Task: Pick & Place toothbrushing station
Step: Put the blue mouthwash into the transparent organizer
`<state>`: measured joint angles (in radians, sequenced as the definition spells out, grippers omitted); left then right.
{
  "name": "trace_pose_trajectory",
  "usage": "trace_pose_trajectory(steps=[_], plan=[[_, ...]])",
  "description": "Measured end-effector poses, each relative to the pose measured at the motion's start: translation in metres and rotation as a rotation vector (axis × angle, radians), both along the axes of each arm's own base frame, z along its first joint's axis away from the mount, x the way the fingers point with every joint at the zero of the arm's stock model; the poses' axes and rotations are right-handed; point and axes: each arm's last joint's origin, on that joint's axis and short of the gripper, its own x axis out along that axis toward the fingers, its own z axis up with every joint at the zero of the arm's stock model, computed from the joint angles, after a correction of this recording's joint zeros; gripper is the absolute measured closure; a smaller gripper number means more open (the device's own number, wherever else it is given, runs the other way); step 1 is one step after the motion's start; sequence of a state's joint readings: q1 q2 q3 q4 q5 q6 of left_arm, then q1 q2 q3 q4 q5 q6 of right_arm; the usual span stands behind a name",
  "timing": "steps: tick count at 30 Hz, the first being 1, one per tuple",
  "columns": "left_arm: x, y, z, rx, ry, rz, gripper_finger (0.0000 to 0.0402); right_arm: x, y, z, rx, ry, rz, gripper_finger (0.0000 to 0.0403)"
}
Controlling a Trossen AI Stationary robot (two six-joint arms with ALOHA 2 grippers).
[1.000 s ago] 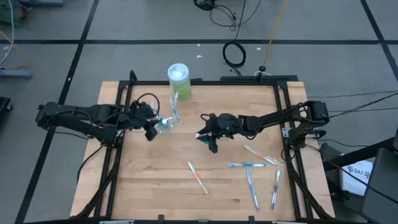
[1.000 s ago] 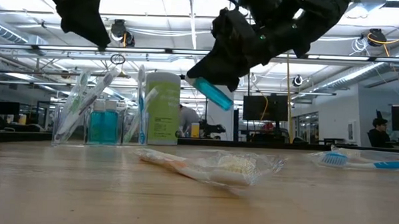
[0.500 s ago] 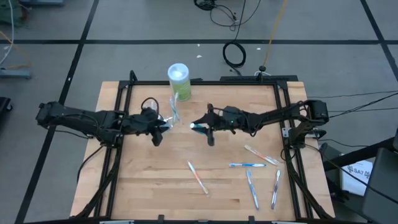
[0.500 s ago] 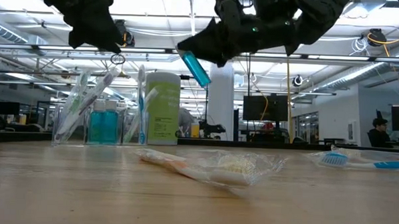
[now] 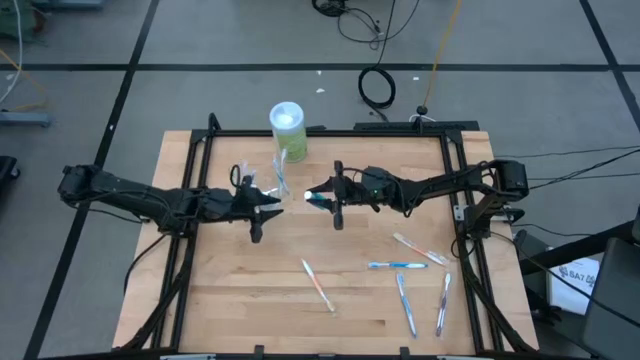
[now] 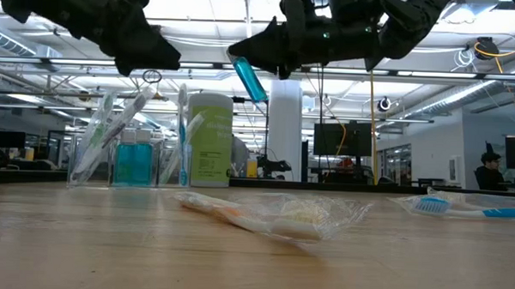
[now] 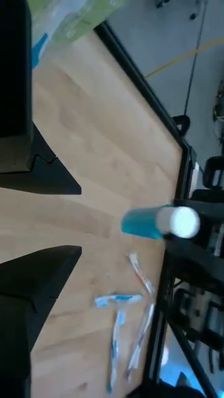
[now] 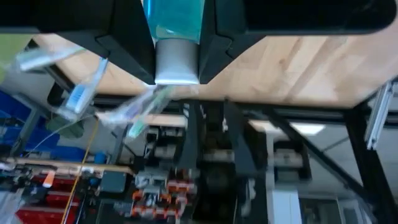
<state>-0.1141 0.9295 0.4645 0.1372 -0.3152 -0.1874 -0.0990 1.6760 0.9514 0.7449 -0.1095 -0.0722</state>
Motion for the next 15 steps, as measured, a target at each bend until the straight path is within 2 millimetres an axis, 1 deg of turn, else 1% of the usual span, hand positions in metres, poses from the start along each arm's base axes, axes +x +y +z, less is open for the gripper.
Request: trace_pose_trajectory(steps=[4, 7, 12, 15], plan=[[0.0, 0.003, -0.002, 0.03, -0.026, 0.003, 0.025, 0.0, 0.0, 0.004, 0.003, -0.038, 0.001, 0.0297], [0.001, 0.005, -0.001, 0.052, -0.033, 0.001, 0.0236, 0.0, 0.0, 0.006, 0.015, -0.054, 0.001, 0.0296], [0.018, 0.008, -0.003, 0.09, -0.104, -0.106, 0.0185, 0.0, 0.001, 0.007, 0.033, -0.067, 0.025, 0.0301], [0.032, 0.011, -0.006, 0.094, -0.132, -0.111, 0.0152, 0.0, 0.001, 0.008, 0.055, -0.081, 0.025, 0.0301]])
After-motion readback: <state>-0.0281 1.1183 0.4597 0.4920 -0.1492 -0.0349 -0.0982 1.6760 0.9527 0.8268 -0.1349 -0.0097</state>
